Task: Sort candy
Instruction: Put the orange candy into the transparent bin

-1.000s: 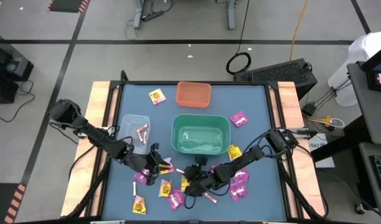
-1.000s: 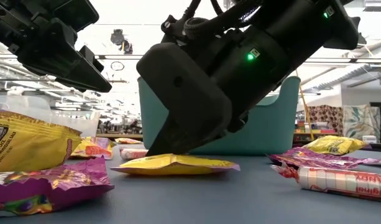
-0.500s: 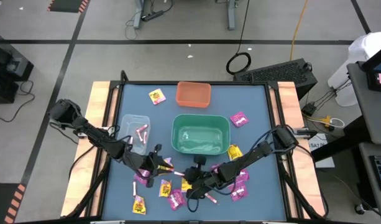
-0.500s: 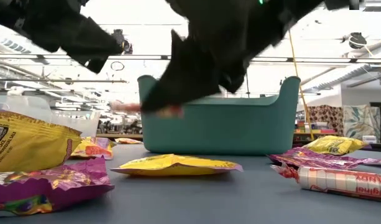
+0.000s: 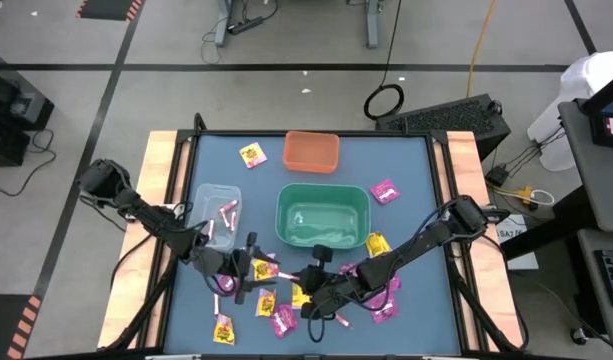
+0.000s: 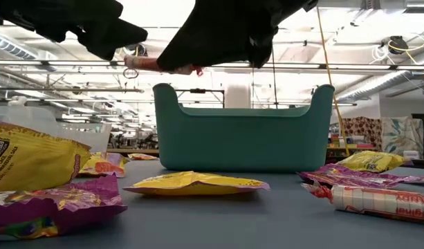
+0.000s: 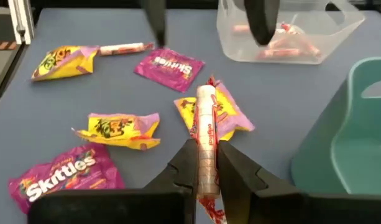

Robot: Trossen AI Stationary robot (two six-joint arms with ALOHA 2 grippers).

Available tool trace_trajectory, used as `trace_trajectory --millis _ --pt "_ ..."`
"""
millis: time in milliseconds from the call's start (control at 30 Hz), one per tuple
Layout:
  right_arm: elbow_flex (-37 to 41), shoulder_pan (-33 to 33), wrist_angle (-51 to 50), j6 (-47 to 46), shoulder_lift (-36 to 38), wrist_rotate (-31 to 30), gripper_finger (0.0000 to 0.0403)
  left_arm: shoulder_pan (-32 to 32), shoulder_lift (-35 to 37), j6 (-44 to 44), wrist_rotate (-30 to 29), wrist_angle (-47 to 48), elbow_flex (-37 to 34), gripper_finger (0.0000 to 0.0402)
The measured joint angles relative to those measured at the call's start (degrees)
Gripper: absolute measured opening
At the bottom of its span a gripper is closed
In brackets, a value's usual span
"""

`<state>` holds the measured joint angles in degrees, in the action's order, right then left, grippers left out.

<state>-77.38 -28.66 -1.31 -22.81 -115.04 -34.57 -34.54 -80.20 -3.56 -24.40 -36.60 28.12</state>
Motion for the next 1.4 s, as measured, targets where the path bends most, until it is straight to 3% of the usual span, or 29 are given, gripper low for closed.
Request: trace_trajectory --millis 200,833,1033,1400 --pt "0.00 0.04 1.08 0.52 -0.02 -0.08 0.0035 0.00 0.00 -2.37 0.02 2.54 0.04 0.0277" --pt "0.00 0.04 3.27 1.90 -0.02 -0.46 0.0036 -0.04 -7.56 -3.02 -0.07 -1.05 2.23 0.0215" --pt "0.00 0.04 3.25 2.05 -0.03 -1.61 0.0036 -0.04 -8.74 -1.63 -0.07 -0.23 3.16 0.0176" --pt "0.00 -0.02 3.29 2.12 -0.04 -1.13 0.0036 0.02 -8.74 -0.69 0.59 -0.20 3.19 0.0067"
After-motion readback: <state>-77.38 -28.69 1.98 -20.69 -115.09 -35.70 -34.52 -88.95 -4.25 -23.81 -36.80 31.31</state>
